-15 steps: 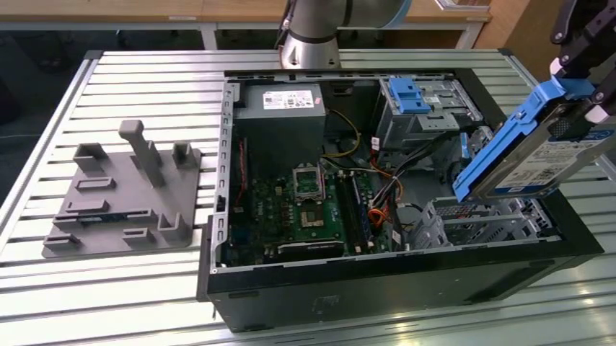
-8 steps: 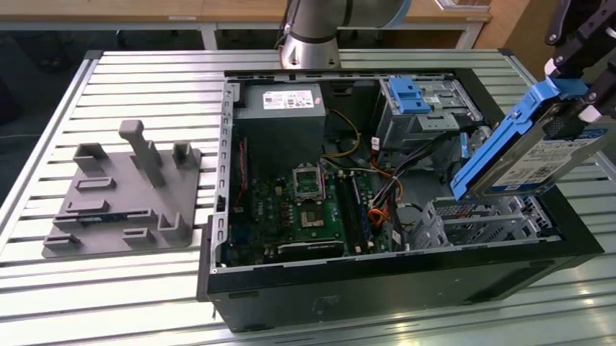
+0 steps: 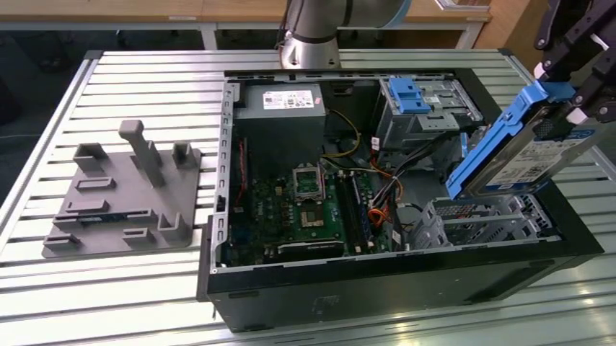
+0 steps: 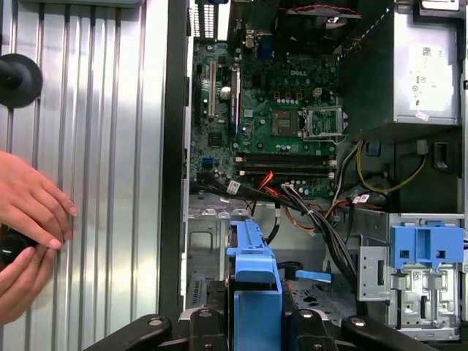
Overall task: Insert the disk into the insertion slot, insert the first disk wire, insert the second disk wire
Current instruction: 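Insert the disk into the insertion slot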
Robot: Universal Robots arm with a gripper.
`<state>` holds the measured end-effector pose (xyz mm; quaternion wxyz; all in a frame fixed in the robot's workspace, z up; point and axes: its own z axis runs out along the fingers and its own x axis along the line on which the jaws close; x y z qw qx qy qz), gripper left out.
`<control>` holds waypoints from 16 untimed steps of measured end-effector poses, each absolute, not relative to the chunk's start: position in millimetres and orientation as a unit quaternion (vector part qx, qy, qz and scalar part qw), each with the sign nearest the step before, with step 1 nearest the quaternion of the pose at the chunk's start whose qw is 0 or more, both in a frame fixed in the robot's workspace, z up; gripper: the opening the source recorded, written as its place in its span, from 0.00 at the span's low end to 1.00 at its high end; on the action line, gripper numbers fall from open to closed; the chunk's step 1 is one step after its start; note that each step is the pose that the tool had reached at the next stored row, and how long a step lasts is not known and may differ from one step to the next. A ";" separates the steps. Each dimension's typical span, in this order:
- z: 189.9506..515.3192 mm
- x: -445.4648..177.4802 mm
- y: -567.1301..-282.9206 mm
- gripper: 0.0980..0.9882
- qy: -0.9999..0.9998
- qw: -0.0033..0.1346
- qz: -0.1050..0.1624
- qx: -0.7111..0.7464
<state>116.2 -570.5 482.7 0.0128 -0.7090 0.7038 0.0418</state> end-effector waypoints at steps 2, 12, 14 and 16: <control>481.0 116.4 -570.2 0.30 0.703 0.013 0.042 -0.710; 473.5 118.3 -569.9 0.30 0.700 0.013 0.042 -0.712; 471.7 118.7 -570.0 0.30 0.700 0.013 0.042 -0.712; 469.8 118.9 -570.0 0.30 0.700 0.013 0.042 -0.712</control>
